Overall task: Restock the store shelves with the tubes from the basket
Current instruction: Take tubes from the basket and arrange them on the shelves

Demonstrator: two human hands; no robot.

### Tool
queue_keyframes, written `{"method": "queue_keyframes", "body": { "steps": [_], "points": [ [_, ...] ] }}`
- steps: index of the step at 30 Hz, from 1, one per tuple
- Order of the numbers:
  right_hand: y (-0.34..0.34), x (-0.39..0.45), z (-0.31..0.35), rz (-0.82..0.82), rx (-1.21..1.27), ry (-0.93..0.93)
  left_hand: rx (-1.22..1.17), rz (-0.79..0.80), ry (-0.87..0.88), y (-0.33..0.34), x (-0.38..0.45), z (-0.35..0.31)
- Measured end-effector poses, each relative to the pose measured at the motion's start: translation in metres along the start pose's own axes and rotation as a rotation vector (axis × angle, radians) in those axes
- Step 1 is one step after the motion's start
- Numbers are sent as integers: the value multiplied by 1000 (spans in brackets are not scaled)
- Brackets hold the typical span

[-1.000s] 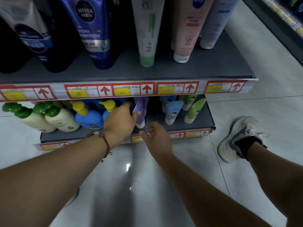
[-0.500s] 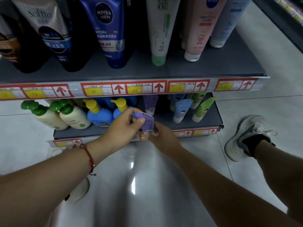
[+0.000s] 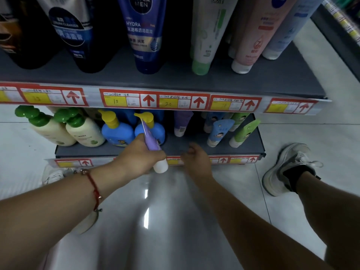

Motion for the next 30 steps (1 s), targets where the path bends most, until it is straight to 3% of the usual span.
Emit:
{"method": "queue_keyframes", "body": {
  "steps": [9, 16, 24, 30],
  "points": [
    [24, 55, 28, -216, 52, -82, -34, 32, -16, -1, 1, 9],
    [19, 71, 29, -347, -57, -63, -40, 28, -35, -3, 7, 9],
    [19, 74, 26, -246, -259, -84, -28, 28, -26, -2, 0, 5],
    [16, 63, 20, -307, -259, -69, -18, 10, -25, -2, -3, 0]
  ]
}}
Point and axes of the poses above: each hand's wrist, its own x-axis towards the middle knuckle, its own y-axis out of the palm, z = x × y, the point moved 8 cm from there along x, towards the middle knuckle, and after that the axes turned 10 degrees about y, right-handed, at the moved point
